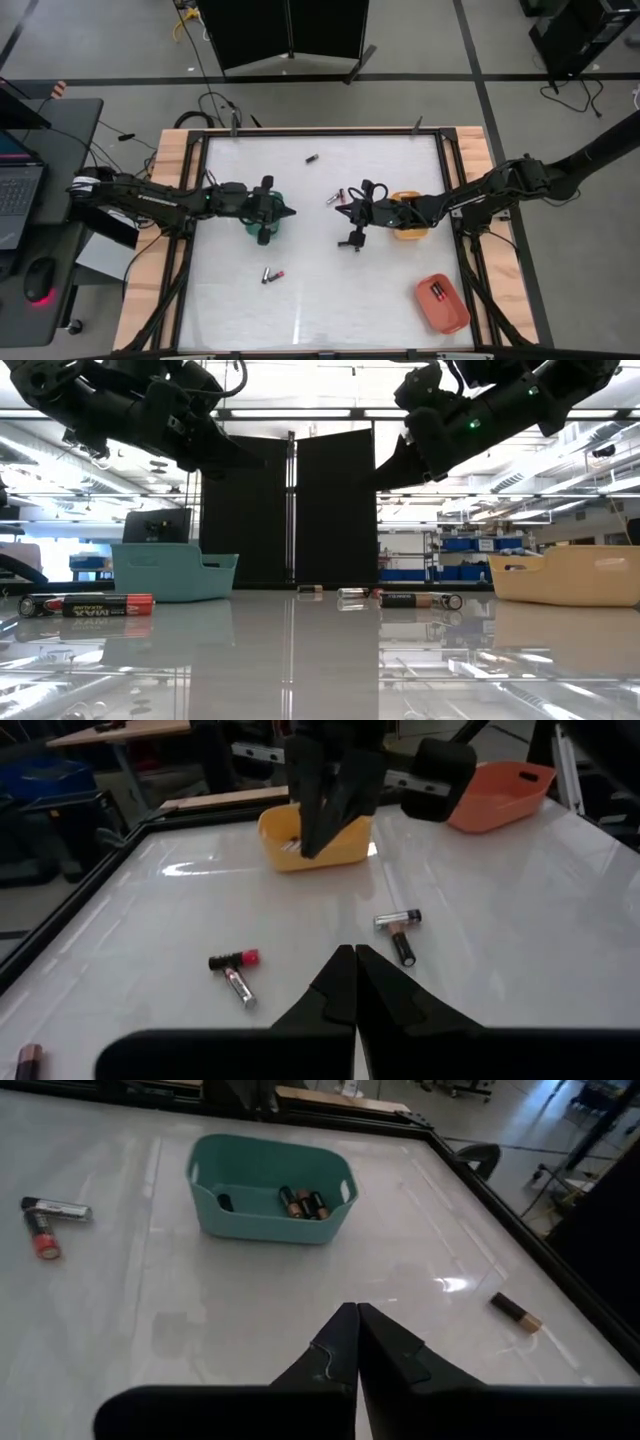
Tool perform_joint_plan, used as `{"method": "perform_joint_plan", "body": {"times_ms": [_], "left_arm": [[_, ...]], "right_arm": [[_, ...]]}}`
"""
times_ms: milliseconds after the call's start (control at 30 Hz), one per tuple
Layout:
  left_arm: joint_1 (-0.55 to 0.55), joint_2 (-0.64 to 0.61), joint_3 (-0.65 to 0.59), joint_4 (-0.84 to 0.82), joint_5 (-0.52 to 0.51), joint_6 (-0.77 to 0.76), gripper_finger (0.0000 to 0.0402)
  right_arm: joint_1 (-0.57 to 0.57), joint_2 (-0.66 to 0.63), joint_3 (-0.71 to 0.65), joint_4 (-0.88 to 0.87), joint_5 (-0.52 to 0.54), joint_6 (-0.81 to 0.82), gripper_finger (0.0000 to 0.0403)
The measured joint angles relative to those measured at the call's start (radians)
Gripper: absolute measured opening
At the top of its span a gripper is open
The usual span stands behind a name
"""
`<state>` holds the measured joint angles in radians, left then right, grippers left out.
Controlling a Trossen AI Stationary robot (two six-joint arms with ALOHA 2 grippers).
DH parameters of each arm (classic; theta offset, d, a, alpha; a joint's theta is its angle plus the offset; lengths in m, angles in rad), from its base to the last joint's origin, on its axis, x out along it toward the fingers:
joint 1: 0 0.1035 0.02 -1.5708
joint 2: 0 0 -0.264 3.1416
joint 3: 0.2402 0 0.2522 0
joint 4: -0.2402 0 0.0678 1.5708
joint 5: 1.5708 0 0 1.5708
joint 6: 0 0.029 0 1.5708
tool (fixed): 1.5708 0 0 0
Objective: Sort batteries
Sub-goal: Put the black and red battery into the orange bin
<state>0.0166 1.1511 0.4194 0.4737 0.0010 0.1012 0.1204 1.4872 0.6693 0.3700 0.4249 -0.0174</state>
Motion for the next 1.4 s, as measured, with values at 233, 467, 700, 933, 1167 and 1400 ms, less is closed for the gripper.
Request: {"method": "perform_joint_plan", "body": {"times_ms": [233,467,700,933,1167,1400], "left_arm": [[0.0,0.001,-0.118,0.201,0.0,-0.012,0.0007],[0.0,0.001,-0.289,0.561,0.0,-0.053,0.0007],[0.0,0.001,-0.311,0.606,-0.001,-0.036,0.0007],[0.001,0.001,-0.311,0.6,-0.049,0.023,0.0007],[0.001,0.001,-0.311,0.598,-0.061,0.032,0.0007],[0.001,0.001,-0.311,0.589,-0.061,0.055,0.0007]], "right_arm": [[-0.001,0.0,0.0,-0.014,-0.005,0.021,0.0012],[-0.027,0.0,0.0,-0.035,-0.008,0.083,0.0012],[-0.086,0.0,0.0,-0.073,-0.008,0.211,0.0025],[-0.155,0.027,0.0,-0.118,-0.005,0.343,0.0047],[-0.191,0.178,0.0,-0.077,0.019,0.443,0.0095],[-0.189,0.262,0.0,-0.001,0.052,0.519,0.0161]]}}
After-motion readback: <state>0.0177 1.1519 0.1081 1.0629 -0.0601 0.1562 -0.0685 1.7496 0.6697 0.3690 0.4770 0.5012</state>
